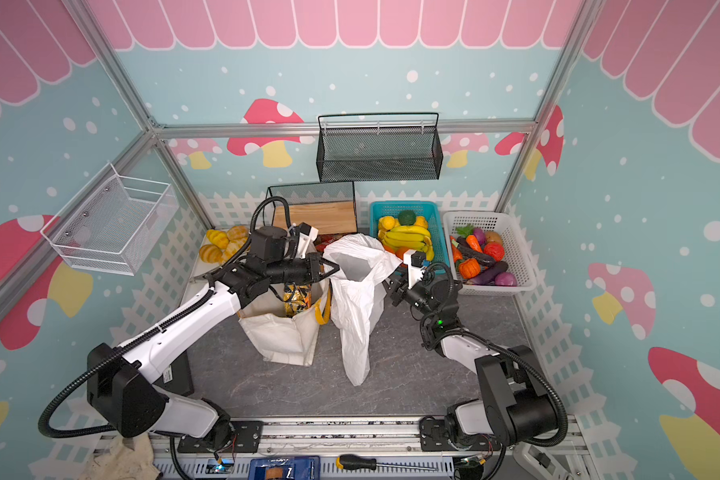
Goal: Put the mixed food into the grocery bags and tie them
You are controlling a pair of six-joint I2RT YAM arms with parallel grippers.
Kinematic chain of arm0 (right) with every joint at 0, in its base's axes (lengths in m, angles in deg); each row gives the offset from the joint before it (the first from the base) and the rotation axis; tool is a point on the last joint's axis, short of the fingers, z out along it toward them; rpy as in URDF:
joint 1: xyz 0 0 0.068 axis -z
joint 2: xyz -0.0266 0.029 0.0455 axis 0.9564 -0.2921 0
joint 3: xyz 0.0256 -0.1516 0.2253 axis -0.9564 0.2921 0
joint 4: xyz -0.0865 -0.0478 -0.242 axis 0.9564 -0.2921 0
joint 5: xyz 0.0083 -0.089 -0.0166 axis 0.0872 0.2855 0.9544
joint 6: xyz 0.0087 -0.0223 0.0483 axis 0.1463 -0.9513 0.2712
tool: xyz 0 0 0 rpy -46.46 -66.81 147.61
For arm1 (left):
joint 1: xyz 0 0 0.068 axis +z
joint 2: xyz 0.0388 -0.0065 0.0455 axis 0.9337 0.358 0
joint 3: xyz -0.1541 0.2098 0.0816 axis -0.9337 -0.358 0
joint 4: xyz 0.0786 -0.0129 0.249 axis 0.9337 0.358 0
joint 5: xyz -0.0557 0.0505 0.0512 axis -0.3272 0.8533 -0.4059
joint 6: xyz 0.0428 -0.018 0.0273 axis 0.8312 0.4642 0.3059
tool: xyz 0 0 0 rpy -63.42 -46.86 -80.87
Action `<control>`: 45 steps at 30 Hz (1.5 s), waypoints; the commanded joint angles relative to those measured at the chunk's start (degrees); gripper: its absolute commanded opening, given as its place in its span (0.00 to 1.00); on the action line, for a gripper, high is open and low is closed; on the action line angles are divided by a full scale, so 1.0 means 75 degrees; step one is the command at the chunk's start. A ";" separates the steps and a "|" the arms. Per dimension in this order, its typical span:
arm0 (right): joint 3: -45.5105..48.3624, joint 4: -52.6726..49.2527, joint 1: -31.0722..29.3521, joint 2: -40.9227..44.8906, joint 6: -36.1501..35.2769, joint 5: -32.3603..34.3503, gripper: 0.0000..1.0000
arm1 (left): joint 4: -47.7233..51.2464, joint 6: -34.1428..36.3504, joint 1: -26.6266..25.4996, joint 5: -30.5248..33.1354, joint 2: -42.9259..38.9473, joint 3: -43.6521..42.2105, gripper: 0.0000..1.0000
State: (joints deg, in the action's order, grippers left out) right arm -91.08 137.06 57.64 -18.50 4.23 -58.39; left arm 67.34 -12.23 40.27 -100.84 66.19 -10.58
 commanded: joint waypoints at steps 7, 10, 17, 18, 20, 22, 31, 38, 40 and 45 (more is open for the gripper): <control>-0.0926 -0.6815 0.0011 0.3659 -0.1786 0.2080 0.00 | 0.1503 0.1157 0.0172 0.1727 -0.0192 0.0543 0.00; -0.1128 -0.8082 0.0010 0.4328 -0.1898 0.2110 0.00 | 0.1978 0.1470 0.0177 0.2255 -0.0072 0.0821 0.00; -0.1726 -1.0215 0.0011 0.4922 -0.2348 0.2147 0.00 | 0.2256 0.1824 0.0447 0.3128 -0.0027 0.1090 0.00; -0.1640 -1.0282 0.0010 0.5002 -0.2338 0.1916 0.00 | 0.2269 0.1805 0.0497 0.3079 0.0018 0.1157 0.00; -0.1427 -1.0315 0.0010 0.5088 -0.2275 0.1282 0.00 | 0.2297 0.1810 0.0541 0.2941 0.0111 0.1304 0.00; -0.1147 -1.0155 0.0011 0.5058 -0.2273 0.0133 0.00 | 0.2330 0.1786 0.0552 0.2696 0.0229 0.1474 0.00; -0.1953 -1.0330 0.0011 0.5271 -0.2277 0.0067 0.56 | 0.3286 0.1950 0.0602 0.1129 0.0653 0.2197 0.00; -0.3373 -1.1382 0.0216 0.4461 -0.2284 0.2712 0.72 | 0.3347 0.1858 0.0668 0.0833 0.0575 0.1870 0.00; -0.3643 -1.1360 0.0444 0.4250 -0.2172 0.3061 0.73 | 0.3351 0.1911 0.0669 0.0863 0.0606 0.1879 0.00; -0.3912 -1.0874 0.1034 0.3835 -0.1925 0.3986 0.79 | 0.3262 0.1948 0.0663 0.0839 0.0634 0.1787 0.00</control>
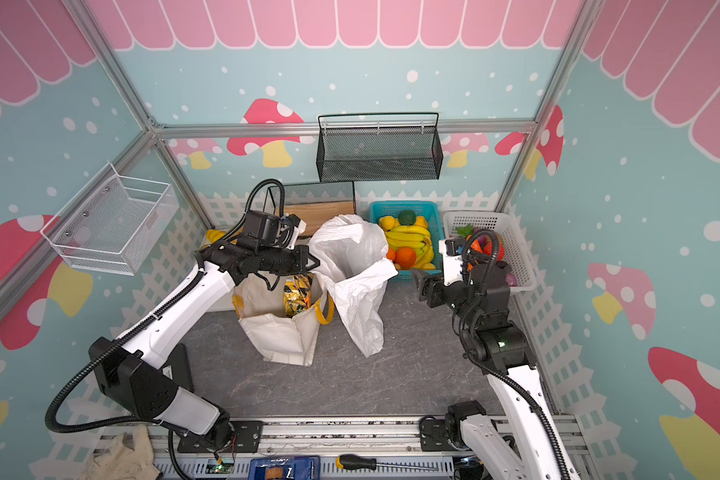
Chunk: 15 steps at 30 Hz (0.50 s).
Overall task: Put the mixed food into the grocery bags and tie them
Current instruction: 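Move the right gripper to the white vegetable basket while left holds the bag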
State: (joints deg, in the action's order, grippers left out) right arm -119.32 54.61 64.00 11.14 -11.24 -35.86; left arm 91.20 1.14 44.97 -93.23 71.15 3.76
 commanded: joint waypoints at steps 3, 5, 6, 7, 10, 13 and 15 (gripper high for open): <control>-0.0105 0.0650 0.0288 -0.0567 0.0280 0.1366 0.81 | 0.0006 0.0181 0.0040 -0.0198 -0.0073 -0.0173 0.00; -0.0125 0.1017 0.0292 -0.1058 0.0327 0.1432 0.82 | -0.0049 0.0190 0.0034 -0.0342 -0.0108 -0.0205 0.00; -0.0161 0.1148 0.0300 -0.1334 0.0334 0.1458 0.82 | -0.0079 0.0181 0.0040 -0.0413 -0.0140 -0.0216 0.00; -0.0220 0.1323 0.0305 -0.1675 0.0308 0.1493 0.82 | -0.0114 0.0178 0.0033 -0.0492 -0.0181 -0.0245 0.00; -0.0445 0.1645 0.0311 -0.2647 0.0108 0.1820 0.82 | -0.0250 0.0134 0.0037 -0.0603 -0.0335 -0.0380 0.00; -0.0731 0.1726 0.0640 -0.3468 -0.0103 0.2371 0.82 | -0.0381 0.0073 0.0039 -0.0722 -0.0424 -0.0469 0.00; -0.0851 0.1806 0.1137 -0.3951 -0.0102 0.2222 0.82 | -0.0429 0.0031 0.0035 -0.0852 -0.0405 -0.0492 0.00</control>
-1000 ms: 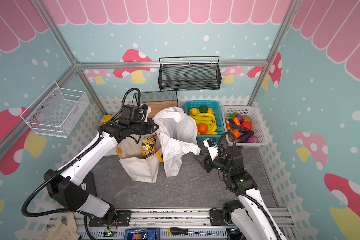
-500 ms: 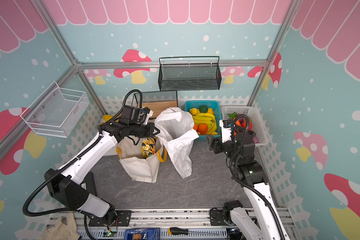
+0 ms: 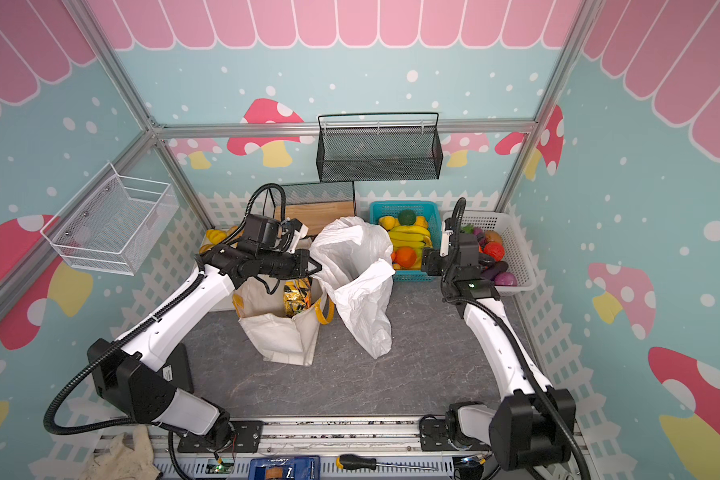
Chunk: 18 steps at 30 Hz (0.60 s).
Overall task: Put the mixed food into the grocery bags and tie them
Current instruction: 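Move the right gripper to the white vegetable basket while left holds the bag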
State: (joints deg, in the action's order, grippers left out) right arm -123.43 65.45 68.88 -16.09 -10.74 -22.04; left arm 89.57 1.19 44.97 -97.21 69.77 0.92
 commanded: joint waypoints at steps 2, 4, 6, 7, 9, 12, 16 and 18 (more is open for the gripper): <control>-0.0519 0.0365 0.1076 -0.0890 -0.0060 -0.0003 0.82 | -0.0264 -0.0016 0.0036 -0.0483 -0.0225 -0.0165 0.00; -0.0730 0.0349 0.1544 -0.1413 -0.0033 -0.0213 0.82 | -0.0322 -0.0028 0.0043 -0.0521 -0.0263 -0.0226 0.00; -0.0871 0.0324 0.1858 -0.1896 -0.0044 -0.0157 0.82 | -0.0402 -0.0061 0.0042 -0.0521 -0.0320 -0.0319 0.00; -0.0936 0.0305 0.2004 -0.2147 -0.0036 -0.0160 0.82 | -0.0442 -0.0085 0.0041 -0.0543 -0.0346 -0.0359 0.00; -0.1087 0.0206 0.2204 -0.2606 -0.0044 -0.0269 0.82 | -0.0508 -0.0115 0.0041 -0.0567 -0.0379 -0.0415 0.00; -0.1479 -0.0100 0.2345 -0.3263 -0.0173 -0.0049 0.82 | -0.0543 -0.0153 0.0038 -0.0603 -0.0423 -0.0448 0.00; -0.2001 -0.0405 0.2381 -0.4023 -0.0386 0.0173 0.82 | -0.0712 -0.0226 0.0037 -0.0639 -0.0520 -0.0565 0.00; -0.2247 -0.0542 0.2419 -0.4336 -0.0451 0.0152 0.82 | -0.0742 -0.0226 0.0038 -0.0617 -0.0546 -0.0591 0.00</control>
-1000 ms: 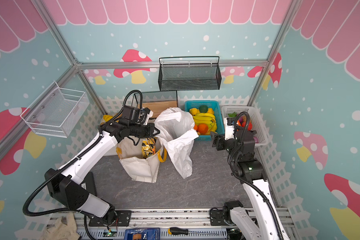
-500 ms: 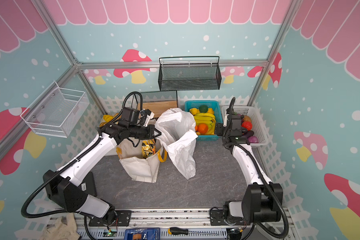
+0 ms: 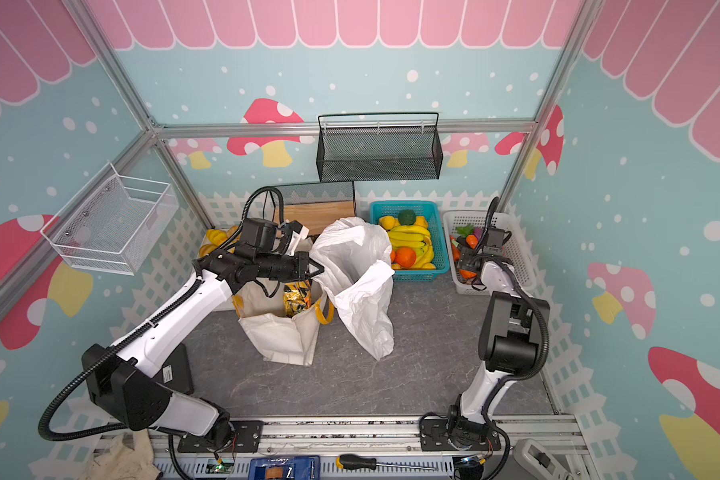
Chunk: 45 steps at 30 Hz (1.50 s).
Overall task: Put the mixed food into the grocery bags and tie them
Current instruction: 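Move the right gripper to the white vegetable basket while left holds the bag, then grasp the orange pumpkin with the right gripper and lift it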
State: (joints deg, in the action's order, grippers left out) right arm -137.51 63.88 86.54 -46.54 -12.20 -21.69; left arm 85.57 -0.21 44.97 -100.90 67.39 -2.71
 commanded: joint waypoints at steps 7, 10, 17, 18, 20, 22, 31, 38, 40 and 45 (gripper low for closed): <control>-0.0973 -0.0387 0.0201 -0.1201 -0.0294 -0.0166 0.81 | -0.0228 -0.0063 0.0033 -0.0058 -0.0205 -0.0146 0.00; -0.1187 -0.0392 0.0254 -0.1528 -0.0297 -0.0434 0.80 | -0.0227 -0.0060 0.0039 -0.0018 -0.0204 -0.0154 0.00; -0.1515 -0.0370 0.0269 -0.2024 -0.0265 -0.0823 0.78 | -0.0227 -0.0051 0.0038 0.0007 -0.0158 -0.0169 0.00; -0.1534 -0.0349 0.0272 -0.2057 -0.0271 -0.0825 0.77 | -0.0232 -0.0057 0.0035 0.0006 -0.0147 -0.0166 0.00; -0.1549 -0.0326 0.0284 -0.2076 -0.0283 -0.0863 0.72 | -0.0226 -0.0063 0.0231 -0.0005 -0.0126 -0.0176 0.00; -0.1536 -0.0302 0.0295 -0.2023 -0.0303 -0.0885 0.67 | -0.0226 -0.0075 0.0254 -0.0005 -0.0123 -0.0183 0.00; -0.0710 0.0191 0.0324 -0.0646 -0.0103 -0.1237 0.41 | -0.0221 -0.0075 0.0289 -0.0046 -0.0065 -0.0172 0.00; 0.1309 0.1343 0.0275 0.2004 0.0633 -0.2390 0.34 | -0.0379 -0.0168 0.0289 -0.0289 -0.0023 -0.0230 0.00; 0.2077 0.1785 0.0133 0.2916 0.0935 -0.2978 0.32 | -0.0430 -0.0215 0.0289 -0.0376 -0.0006 -0.0247 0.00; 0.3042 0.2031 -0.1020 0.4611 0.0931 -0.3927 0.32 | -0.0792 -0.0395 0.0290 -0.0752 0.0038 -0.0377 0.00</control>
State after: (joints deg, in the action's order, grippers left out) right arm -116.46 76.07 82.95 -15.15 -6.17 -43.99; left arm 82.09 -2.00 46.83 -103.70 66.99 -4.59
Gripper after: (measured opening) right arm 0.509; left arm 0.047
